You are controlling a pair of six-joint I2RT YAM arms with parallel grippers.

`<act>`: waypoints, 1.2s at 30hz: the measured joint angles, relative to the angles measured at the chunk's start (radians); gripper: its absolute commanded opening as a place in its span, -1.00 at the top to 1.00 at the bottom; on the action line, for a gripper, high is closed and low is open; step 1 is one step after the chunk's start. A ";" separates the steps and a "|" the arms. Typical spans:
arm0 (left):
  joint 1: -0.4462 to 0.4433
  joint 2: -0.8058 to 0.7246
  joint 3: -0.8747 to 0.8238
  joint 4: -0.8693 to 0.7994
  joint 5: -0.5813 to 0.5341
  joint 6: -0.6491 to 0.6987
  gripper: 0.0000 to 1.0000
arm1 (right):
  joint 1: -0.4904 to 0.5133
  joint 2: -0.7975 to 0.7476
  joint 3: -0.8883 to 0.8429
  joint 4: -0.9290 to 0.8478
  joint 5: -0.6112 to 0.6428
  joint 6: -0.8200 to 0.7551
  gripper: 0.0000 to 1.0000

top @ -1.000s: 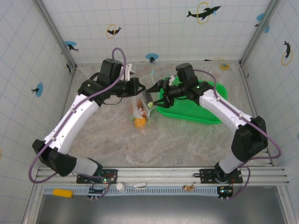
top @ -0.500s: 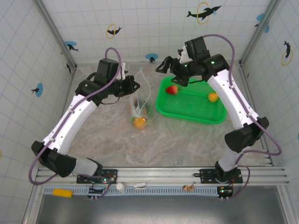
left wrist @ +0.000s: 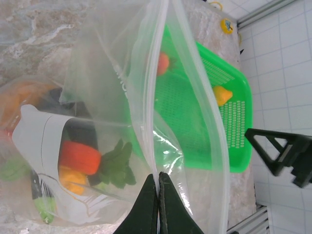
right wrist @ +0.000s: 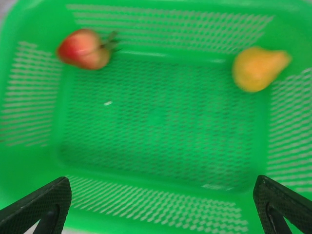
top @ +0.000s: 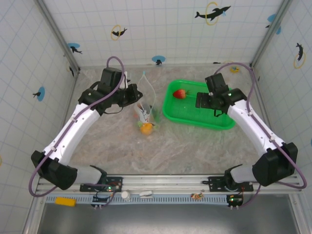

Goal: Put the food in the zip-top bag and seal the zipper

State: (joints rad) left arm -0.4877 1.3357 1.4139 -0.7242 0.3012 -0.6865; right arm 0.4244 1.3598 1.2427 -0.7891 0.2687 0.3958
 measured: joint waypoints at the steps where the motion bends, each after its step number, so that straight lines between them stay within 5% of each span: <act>1: 0.003 -0.005 0.000 0.000 0.001 0.000 1.00 | 0.009 -0.010 -0.025 0.031 0.051 -0.013 -0.98; 6: 0.009 -0.019 -0.013 0.006 0.001 0.001 1.00 | -0.110 -0.053 -0.152 0.203 0.056 0.008 -1.00; 11: 0.013 -0.043 -0.071 0.022 0.008 0.001 1.00 | -0.271 0.041 -0.198 0.290 -0.022 0.124 -0.67; 17: 0.018 -0.073 -0.125 0.041 0.023 0.001 1.00 | -0.273 0.200 -0.179 0.325 -0.010 0.256 -0.47; 24: 0.018 -0.113 -0.163 0.049 0.026 0.000 1.00 | -0.267 0.339 -0.102 0.336 0.103 0.355 -0.68; 36: 0.018 -0.123 -0.174 0.050 0.026 0.001 1.00 | -0.251 0.515 0.026 0.379 0.214 0.382 -0.48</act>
State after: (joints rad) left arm -0.4694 1.2125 1.2400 -0.6743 0.3275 -0.6857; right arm 0.1730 1.8744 1.2690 -0.4103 0.4831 0.7776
